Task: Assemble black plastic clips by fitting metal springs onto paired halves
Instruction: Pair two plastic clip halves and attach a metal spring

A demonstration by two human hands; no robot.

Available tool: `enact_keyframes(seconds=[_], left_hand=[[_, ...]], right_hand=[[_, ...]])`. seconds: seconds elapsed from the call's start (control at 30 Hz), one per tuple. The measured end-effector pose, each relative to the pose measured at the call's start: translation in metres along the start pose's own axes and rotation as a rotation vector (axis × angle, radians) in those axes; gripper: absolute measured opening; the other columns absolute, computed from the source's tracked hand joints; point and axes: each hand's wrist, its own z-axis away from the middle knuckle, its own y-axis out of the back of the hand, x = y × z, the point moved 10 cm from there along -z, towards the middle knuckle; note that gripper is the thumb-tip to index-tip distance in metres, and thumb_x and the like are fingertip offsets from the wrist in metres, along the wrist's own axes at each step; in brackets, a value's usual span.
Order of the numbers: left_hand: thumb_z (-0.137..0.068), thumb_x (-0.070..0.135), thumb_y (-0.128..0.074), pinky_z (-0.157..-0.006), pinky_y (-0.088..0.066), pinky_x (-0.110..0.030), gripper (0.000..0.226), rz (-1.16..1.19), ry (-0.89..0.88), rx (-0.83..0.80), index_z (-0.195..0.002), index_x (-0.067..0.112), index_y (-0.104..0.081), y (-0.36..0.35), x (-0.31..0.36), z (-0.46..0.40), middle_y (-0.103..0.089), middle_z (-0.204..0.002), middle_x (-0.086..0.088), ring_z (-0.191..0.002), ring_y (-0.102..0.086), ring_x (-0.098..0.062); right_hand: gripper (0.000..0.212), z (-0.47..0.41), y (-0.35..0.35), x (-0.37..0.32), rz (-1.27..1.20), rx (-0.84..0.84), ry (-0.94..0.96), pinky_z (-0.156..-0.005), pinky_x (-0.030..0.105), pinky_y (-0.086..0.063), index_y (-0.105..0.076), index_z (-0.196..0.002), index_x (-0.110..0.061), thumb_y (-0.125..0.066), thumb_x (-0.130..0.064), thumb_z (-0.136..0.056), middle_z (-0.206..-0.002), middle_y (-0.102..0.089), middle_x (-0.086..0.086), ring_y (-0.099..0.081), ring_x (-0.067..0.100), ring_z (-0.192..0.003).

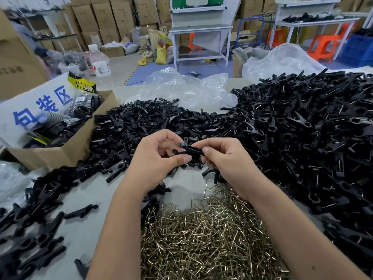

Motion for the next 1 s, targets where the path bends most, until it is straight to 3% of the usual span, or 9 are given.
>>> enact_keyframes(seconds=[0.23,0.4,0.5,0.57,0.7,0.77,0.83,0.9,1.0], left_hand=[[-0.074,0.009,-0.092,-0.061,-0.056,-0.041,0.029,0.038,0.026,-0.072,-0.088,0.023,-0.071,-0.009,-0.002,0.001,-0.072,-0.077,-0.02,-0.061,-0.06,-0.021],[-0.073,0.015,-0.093,-0.053,-0.049,-0.028,0.028,0.042,0.035,-0.111,-0.089,0.024,-0.072,-0.014,0.0,0.002,-0.069,-0.073,-0.021,-0.057,-0.056,-0.019],[-0.073,0.017,-0.093,-0.052,-0.048,-0.029,0.028,0.031,0.044,-0.095,-0.088,0.024,-0.071,-0.012,-0.001,0.001,-0.068,-0.073,-0.021,-0.057,-0.059,-0.022],[-0.074,0.016,-0.093,-0.053,-0.049,-0.031,0.027,0.044,0.042,-0.087,-0.088,0.023,-0.071,-0.012,-0.001,0.001,-0.068,-0.075,-0.025,-0.058,-0.058,-0.024],[-0.076,0.014,-0.091,-0.053,-0.046,-0.03,0.025,0.082,0.024,-0.084,-0.087,0.019,-0.07,-0.014,0.0,0.0,-0.07,-0.068,-0.014,-0.056,-0.055,-0.023],[-0.074,0.015,-0.092,-0.055,-0.047,-0.034,0.027,0.116,0.024,-0.089,-0.087,0.019,-0.069,-0.015,0.001,0.0,-0.072,-0.07,-0.009,-0.058,-0.056,-0.022],[-0.07,0.018,-0.093,-0.059,-0.049,-0.036,0.031,0.127,0.023,-0.099,-0.089,0.021,-0.068,-0.017,0.001,0.0,-0.076,-0.077,-0.009,-0.061,-0.058,-0.016],[-0.066,0.023,-0.093,-0.059,-0.05,-0.034,0.038,0.124,0.02,-0.095,-0.093,0.017,-0.067,-0.019,0.001,0.001,-0.077,-0.08,-0.01,-0.062,-0.059,-0.014],[-0.068,0.02,-0.093,-0.055,-0.05,-0.035,0.04,0.144,0.008,-0.066,-0.096,0.014,-0.065,-0.015,0.002,0.0,-0.077,-0.08,-0.011,-0.062,-0.061,-0.018]], right_hand=[[0.037,-0.001,0.005,-0.003,0.163,-0.066,0.043,-0.063,0.033,-0.044,-0.08,-0.093,-0.033,-0.055,-0.009,-0.103,-0.064,-0.063,-0.008,-0.05,0.016,-0.062],[0.035,-0.002,0.005,-0.005,0.149,-0.123,0.055,-0.061,0.032,-0.041,-0.081,-0.094,-0.029,-0.054,-0.009,-0.103,-0.063,-0.061,-0.01,-0.048,0.018,-0.063],[0.027,0.0,0.004,-0.011,0.221,-0.137,0.102,-0.056,0.025,-0.041,-0.081,-0.096,-0.029,-0.058,-0.016,-0.104,-0.062,-0.061,-0.012,-0.049,0.011,-0.059],[0.017,0.002,0.002,-0.016,0.262,-0.157,0.136,-0.053,0.024,-0.042,-0.08,-0.096,-0.029,-0.065,-0.024,-0.102,-0.062,-0.064,-0.007,-0.05,0.007,-0.057],[0.011,0.003,0.004,-0.026,0.295,-0.105,0.199,-0.057,0.038,-0.046,-0.08,-0.093,-0.03,-0.072,-0.025,-0.098,-0.075,-0.07,0.012,-0.052,0.021,-0.059],[0.012,0.002,0.005,-0.027,0.239,-0.074,0.214,-0.062,0.035,-0.051,-0.08,-0.093,-0.027,-0.071,-0.022,-0.099,-0.075,-0.073,0.005,-0.059,0.02,-0.063],[0.013,0.001,0.008,-0.025,0.163,-0.036,0.217,-0.062,0.017,-0.047,-0.08,-0.095,-0.024,-0.069,-0.019,-0.1,-0.071,-0.072,-0.013,-0.06,0.0,-0.064],[0.013,0.0,0.012,-0.025,0.16,-0.011,0.219,-0.065,0.014,-0.045,-0.08,-0.098,-0.024,-0.068,-0.02,-0.1,-0.07,-0.069,-0.021,-0.061,-0.004,-0.067],[0.013,0.0,0.012,-0.025,0.215,-0.022,0.227,-0.065,0.034,-0.054,-0.08,-0.095,-0.027,-0.069,-0.023,-0.099,-0.076,-0.074,-0.005,-0.065,0.011,-0.069]])
